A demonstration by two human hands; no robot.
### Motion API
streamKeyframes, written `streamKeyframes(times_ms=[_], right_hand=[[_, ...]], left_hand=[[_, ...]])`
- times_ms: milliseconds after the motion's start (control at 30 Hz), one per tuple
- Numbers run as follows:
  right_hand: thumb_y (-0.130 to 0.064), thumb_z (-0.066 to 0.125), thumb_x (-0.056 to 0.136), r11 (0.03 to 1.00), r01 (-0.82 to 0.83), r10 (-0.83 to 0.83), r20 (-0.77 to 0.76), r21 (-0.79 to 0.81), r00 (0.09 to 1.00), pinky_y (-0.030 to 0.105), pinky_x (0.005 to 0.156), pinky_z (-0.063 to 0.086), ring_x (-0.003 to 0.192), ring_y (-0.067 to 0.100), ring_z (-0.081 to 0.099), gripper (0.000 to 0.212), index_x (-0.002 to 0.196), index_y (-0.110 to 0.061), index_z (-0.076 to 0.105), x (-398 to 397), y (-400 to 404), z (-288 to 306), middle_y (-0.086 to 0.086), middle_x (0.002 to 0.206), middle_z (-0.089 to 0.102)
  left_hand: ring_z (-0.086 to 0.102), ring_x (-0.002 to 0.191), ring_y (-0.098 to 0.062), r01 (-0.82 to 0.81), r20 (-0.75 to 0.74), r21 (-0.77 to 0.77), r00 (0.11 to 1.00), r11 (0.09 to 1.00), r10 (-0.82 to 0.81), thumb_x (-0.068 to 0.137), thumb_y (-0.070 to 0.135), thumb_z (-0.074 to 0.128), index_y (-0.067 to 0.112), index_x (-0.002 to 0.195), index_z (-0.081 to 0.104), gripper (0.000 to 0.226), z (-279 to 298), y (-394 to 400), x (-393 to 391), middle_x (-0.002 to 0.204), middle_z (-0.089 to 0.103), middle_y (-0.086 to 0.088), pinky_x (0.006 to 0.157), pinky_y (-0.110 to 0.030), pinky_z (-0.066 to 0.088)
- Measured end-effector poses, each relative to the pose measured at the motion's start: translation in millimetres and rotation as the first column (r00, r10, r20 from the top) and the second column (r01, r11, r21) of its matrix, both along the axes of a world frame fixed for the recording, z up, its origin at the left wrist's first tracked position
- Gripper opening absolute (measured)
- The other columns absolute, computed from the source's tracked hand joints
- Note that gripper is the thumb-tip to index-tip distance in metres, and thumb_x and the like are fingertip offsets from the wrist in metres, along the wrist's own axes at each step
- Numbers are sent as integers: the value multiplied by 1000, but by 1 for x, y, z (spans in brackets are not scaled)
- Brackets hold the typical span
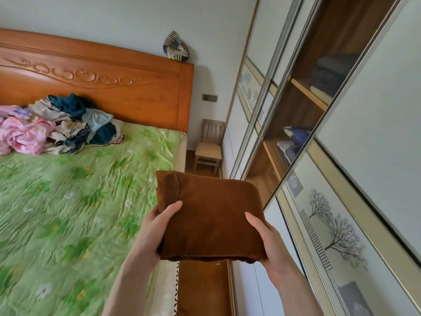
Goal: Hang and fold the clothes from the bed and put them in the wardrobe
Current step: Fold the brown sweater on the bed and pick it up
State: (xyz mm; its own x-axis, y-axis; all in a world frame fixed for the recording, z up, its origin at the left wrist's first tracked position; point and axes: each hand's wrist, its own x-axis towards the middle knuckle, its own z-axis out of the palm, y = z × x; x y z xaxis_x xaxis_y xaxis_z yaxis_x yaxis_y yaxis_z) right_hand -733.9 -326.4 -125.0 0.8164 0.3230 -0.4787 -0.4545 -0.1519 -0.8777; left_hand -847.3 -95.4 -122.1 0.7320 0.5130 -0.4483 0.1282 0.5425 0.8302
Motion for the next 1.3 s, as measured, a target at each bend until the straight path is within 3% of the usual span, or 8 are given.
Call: streamKeyframes(times_ms=[167,433,567,767,900,1033,1200,1300], right_hand=[[-73,82,59,999,32,-32,-10,-1,999,53,93,61,115,35,68,93,139,-35,57,61,15,-5,1,128,71],[-68,81,60,995,95,-96,38,34,995,50,101,56,114,29,68,93,142,-31,55,192,45,-5,0,127,70],[-76,79,53,994,104,-104,28,33,994,53,107,52,115,30,66,103,143,-31,54,263,69,13,0,128,68],[-66,76,75,977,171,-181,71,125,981,55,107,51,117,31,65,84,147,-33,47,357,100,46,1,133,64],[-75,73,63,965,229,-243,110,126,964,55,115,44,130,33,58,106,155,-33,40,392,114,66,-1,146,57],[-92,61,53,951,303,-308,205,58,929,52,123,33,143,30,46,120,156,-35,37,426,124,80,-8,151,48],[-75,66,69,850,503,-523,132,157,842,50,126,26,148,27,40,103,159,-37,34,460,151,89,-7,163,40],[-89,74,38,742,657,-668,65,129,741,53,124,31,144,30,46,136,158,-36,37,482,166,84,-2,159,46]], left_hand=[[80,90,-31,50,-17,24,999,998,-50,86,39,83,23,127,65,49,4,19,67,109,80,-9,78,-49,65],[80,91,-32,109,-44,50,993,993,-107,87,39,82,23,125,66,44,0,51,215,103,81,-7,79,-48,65],[79,94,-33,127,-66,46,990,991,-124,82,42,86,20,130,65,56,11,78,298,109,80,-9,84,-52,64],[79,94,-33,202,-42,77,979,976,-199,80,47,86,20,130,66,60,36,114,407,111,80,-10,75,-46,65],[78,99,-32,304,-13,71,953,950,-304,84,58,78,18,128,70,59,53,131,459,112,80,-8,88,-46,63],[77,105,-34,446,-10,80,895,892,-446,84,62,76,16,130,70,65,55,154,527,117,78,-10,104,-53,55],[80,89,-26,592,-8,57,806,804,-592,57,60,86,18,119,71,76,49,186,642,109,80,-9,78,-41,54],[72,112,-34,716,-28,102,696,691,-717,83,44,79,12,127,68,56,43,191,711,125,74,-17,85,-44,53]])
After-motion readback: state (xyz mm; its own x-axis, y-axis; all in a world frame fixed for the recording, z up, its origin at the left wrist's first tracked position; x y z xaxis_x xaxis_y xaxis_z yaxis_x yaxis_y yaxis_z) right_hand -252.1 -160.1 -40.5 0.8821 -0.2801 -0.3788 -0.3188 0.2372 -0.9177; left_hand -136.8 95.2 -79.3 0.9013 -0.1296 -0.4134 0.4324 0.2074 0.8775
